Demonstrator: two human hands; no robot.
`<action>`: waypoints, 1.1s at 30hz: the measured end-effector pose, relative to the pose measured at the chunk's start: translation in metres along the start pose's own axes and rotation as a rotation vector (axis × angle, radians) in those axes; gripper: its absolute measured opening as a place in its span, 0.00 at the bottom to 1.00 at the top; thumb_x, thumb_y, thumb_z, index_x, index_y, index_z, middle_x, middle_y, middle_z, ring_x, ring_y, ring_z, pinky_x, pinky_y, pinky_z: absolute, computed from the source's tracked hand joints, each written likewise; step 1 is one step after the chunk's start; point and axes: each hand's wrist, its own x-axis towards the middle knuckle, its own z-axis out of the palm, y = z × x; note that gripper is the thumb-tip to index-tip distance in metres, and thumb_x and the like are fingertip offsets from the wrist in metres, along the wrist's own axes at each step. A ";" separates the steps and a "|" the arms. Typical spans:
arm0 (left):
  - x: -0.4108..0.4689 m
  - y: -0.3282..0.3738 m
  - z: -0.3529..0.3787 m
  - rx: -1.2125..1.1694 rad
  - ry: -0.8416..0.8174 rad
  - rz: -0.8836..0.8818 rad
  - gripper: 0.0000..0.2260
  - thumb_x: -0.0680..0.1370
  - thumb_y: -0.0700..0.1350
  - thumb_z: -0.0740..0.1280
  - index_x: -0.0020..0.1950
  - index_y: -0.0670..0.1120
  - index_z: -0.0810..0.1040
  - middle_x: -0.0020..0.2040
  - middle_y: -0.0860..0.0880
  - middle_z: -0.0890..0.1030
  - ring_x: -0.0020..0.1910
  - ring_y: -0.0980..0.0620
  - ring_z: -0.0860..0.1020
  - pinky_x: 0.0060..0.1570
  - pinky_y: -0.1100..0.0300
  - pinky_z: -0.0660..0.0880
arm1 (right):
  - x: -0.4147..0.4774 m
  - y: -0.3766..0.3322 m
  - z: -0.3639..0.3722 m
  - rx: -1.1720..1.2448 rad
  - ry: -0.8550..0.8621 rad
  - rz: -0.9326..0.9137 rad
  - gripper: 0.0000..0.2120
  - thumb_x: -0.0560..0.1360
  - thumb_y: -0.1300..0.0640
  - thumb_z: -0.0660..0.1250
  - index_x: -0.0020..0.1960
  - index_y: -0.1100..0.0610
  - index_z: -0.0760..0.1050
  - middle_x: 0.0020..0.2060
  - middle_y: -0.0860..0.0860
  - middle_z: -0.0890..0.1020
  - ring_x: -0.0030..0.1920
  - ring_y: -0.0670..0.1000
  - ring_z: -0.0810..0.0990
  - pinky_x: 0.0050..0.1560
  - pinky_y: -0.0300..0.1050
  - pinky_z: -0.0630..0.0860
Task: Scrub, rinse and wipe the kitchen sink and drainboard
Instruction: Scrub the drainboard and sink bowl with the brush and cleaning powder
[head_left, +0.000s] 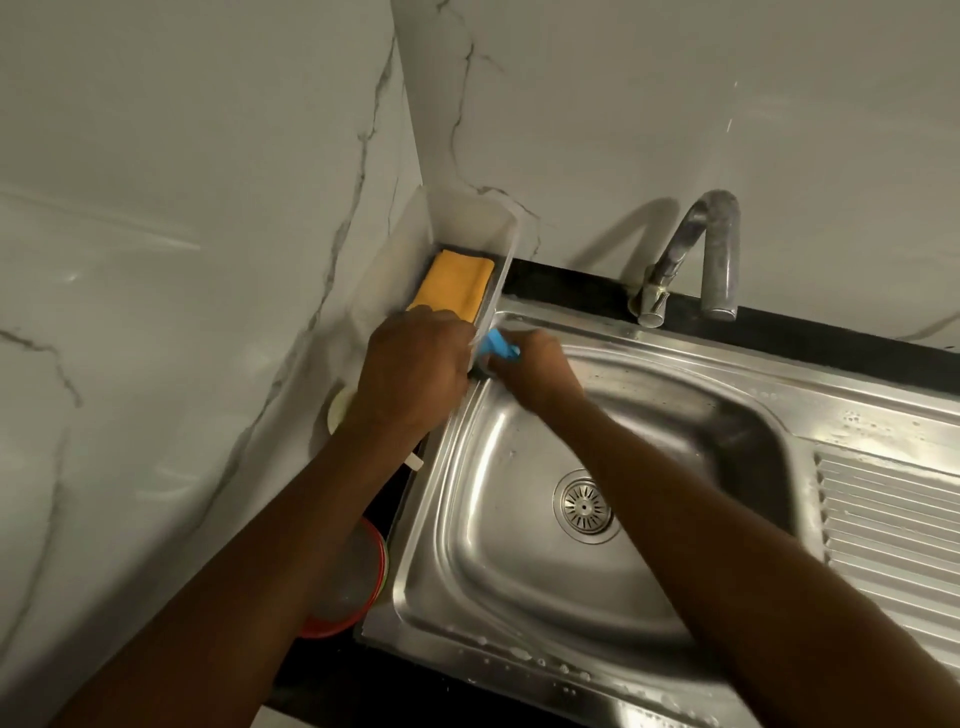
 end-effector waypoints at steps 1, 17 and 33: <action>0.001 0.001 -0.005 0.004 0.004 0.000 0.08 0.70 0.38 0.78 0.36 0.44 0.80 0.31 0.47 0.78 0.32 0.52 0.69 0.36 0.58 0.64 | -0.013 0.004 0.010 0.028 -0.008 -0.008 0.12 0.80 0.49 0.70 0.62 0.50 0.79 0.48 0.45 0.83 0.46 0.42 0.81 0.51 0.42 0.81; 0.009 -0.005 -0.018 -0.011 0.043 0.005 0.11 0.81 0.47 0.67 0.38 0.50 0.74 0.36 0.51 0.78 0.35 0.54 0.71 0.34 0.63 0.56 | 0.030 -0.016 0.002 -0.006 0.097 0.029 0.12 0.81 0.53 0.69 0.64 0.51 0.78 0.48 0.45 0.81 0.43 0.40 0.78 0.53 0.44 0.80; -0.005 -0.010 0.005 -0.085 0.038 0.023 0.06 0.79 0.44 0.71 0.44 0.45 0.84 0.37 0.47 0.82 0.35 0.50 0.76 0.39 0.59 0.66 | -0.078 0.019 0.039 0.188 0.002 0.019 0.22 0.80 0.49 0.71 0.73 0.50 0.76 0.57 0.48 0.85 0.49 0.43 0.83 0.48 0.32 0.78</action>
